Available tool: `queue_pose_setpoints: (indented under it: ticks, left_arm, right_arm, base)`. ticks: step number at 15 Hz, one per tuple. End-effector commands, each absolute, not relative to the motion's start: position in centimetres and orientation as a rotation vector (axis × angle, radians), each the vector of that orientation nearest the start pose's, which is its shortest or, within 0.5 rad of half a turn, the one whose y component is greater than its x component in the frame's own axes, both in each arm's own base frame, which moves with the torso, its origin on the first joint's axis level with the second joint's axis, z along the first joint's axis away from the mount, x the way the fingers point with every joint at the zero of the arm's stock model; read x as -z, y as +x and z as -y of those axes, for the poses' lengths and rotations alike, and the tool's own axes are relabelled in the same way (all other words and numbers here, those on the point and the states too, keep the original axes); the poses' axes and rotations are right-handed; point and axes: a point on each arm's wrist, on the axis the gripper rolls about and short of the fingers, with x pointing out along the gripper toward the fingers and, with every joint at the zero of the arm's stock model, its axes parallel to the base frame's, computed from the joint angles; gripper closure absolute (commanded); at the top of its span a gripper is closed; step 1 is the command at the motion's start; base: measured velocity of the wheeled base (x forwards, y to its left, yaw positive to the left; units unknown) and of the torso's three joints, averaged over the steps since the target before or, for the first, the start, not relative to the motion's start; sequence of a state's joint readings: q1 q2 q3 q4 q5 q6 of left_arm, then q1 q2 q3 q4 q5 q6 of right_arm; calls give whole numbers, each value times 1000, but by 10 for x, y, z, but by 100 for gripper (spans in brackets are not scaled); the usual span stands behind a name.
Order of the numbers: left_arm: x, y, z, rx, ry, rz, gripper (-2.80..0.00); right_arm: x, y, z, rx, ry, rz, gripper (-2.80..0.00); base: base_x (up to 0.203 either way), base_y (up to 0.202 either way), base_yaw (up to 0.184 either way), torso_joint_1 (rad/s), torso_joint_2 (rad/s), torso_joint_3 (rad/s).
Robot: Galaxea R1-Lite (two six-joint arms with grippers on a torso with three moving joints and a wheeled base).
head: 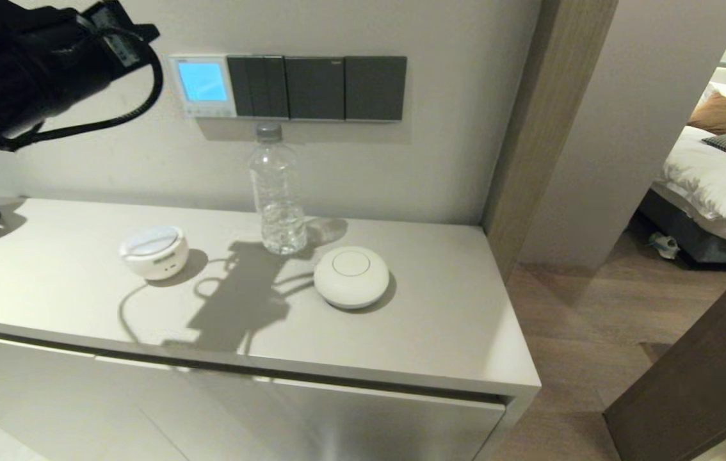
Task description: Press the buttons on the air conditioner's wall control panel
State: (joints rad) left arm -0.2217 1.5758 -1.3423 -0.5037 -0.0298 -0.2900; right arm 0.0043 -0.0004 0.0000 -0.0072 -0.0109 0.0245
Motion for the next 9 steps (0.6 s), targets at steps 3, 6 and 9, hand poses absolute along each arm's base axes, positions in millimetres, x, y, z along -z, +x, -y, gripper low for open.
queue_pose_setpoints:
  ticks: [3,6,9]
  left_arm:
    - [-397,189,43,310,-317,367,0]
    - [-403,144,33,310,-295,394,0]
    - [-399,103,24,299,-246,426,0]
  right_arm:
    - [-75,-23,0,6,25,5,0]
    - [-75,-23,0,6,25,5,0]
    - [-75,-23,0,6,25,5,0]
  base:
    - [0,0,0,0,0,0]
    - [0,0,0,0,0,0]
    - [0,0,0,0,0,0]
